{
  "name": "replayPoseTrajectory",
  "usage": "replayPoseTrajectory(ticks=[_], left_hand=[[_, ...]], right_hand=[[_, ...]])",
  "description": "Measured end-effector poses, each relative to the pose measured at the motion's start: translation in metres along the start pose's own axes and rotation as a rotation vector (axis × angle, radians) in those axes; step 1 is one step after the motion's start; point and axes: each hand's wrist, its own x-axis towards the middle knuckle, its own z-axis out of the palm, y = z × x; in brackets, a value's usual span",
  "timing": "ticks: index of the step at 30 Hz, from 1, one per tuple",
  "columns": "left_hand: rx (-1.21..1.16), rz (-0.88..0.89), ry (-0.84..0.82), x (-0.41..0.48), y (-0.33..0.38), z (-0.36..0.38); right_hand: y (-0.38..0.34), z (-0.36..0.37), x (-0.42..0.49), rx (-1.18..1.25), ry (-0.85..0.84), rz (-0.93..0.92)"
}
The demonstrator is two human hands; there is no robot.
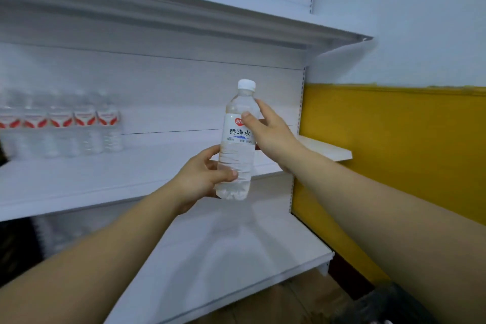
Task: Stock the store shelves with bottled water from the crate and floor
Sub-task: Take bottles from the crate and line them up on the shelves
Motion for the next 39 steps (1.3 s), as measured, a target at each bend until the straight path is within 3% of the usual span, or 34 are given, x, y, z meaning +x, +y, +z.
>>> replayPoseTrajectory(ticks=[5, 9, 26, 39], left_hand=[[0.044, -0.028, 0.211, -0.031, 0.002, -0.07], [0.072, -0.033, 0.311, -0.042, 0.003, -0.109], [0.094, -0.139, 0.449, -0.006, -0.055, -0.2], [-0.018, -0.335, 0.493, -0.087, -0.131, -0.2]], right_hand=[[-0.017, 0.064, 0.027, 0.027, -0.302, 0.05], [-0.02, 0.104, 0.043, 0.06, -0.41, 0.041], [0.037, 0.213, 0.113, 0.206, -0.482, 0.099], [0.095, 0.274, 0.038, 0.2, -0.627, 0.21]])
